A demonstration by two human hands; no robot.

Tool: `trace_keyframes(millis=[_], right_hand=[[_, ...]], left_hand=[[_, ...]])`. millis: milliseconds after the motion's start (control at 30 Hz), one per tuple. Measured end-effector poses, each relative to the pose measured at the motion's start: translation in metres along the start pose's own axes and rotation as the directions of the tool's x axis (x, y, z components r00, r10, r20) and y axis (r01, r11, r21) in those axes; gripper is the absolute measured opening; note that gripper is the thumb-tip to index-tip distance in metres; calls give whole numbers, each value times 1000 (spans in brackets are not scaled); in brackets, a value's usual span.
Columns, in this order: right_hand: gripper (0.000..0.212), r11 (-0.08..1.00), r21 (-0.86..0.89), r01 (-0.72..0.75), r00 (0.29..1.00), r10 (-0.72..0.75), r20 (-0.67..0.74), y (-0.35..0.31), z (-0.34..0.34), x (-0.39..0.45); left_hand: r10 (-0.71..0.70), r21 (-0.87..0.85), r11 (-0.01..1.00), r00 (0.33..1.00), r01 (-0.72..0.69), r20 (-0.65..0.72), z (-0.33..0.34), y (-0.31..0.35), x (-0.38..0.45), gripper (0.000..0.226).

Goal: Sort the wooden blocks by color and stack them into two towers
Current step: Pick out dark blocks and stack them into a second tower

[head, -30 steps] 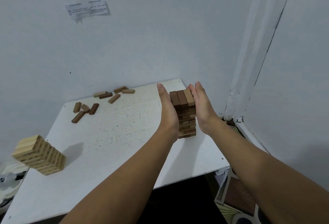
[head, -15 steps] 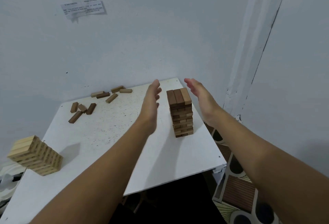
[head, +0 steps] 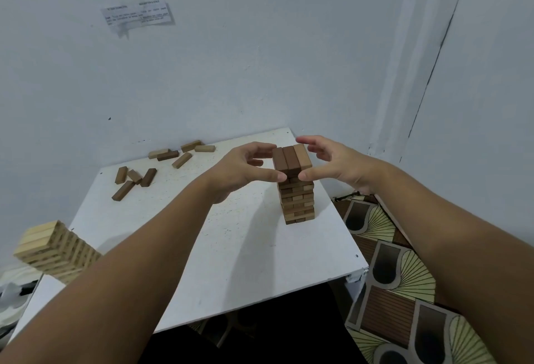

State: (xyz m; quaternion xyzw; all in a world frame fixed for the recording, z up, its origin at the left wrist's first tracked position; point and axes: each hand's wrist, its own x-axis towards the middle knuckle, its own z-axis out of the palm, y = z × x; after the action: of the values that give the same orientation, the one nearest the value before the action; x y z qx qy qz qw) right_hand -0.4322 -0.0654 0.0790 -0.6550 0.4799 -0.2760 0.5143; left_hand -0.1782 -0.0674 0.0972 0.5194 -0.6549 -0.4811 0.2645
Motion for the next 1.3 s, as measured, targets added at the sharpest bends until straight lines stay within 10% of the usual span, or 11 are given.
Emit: trace_keyframes(millis=[567,700,867,1033,1300], right_hand=[[74,1000,-20,-1,997,0,-76,-8,1,0],[81,986,-154,59,966,-95,-241,-30,1,4],[66,818,-570,80,928,-269,-256,-67,21,24],[69,429,-892,146,923,-383,-33,-109,98,44],[61,445,-885,138,989,-103,102,-67,201,87]], left_hand=[[-47,-65,997,999,47,9,-4,-2,-2,94],[-79,-165,985,982,51,-172,-24,-3,-9,84],[27,229,969,873,98,-488,-59,-24,-15,58],[32,615,702,847,358,-530,-78,-60,-34,71],[-192,666,514,829,541,-525,-101,-139,-75,70]])
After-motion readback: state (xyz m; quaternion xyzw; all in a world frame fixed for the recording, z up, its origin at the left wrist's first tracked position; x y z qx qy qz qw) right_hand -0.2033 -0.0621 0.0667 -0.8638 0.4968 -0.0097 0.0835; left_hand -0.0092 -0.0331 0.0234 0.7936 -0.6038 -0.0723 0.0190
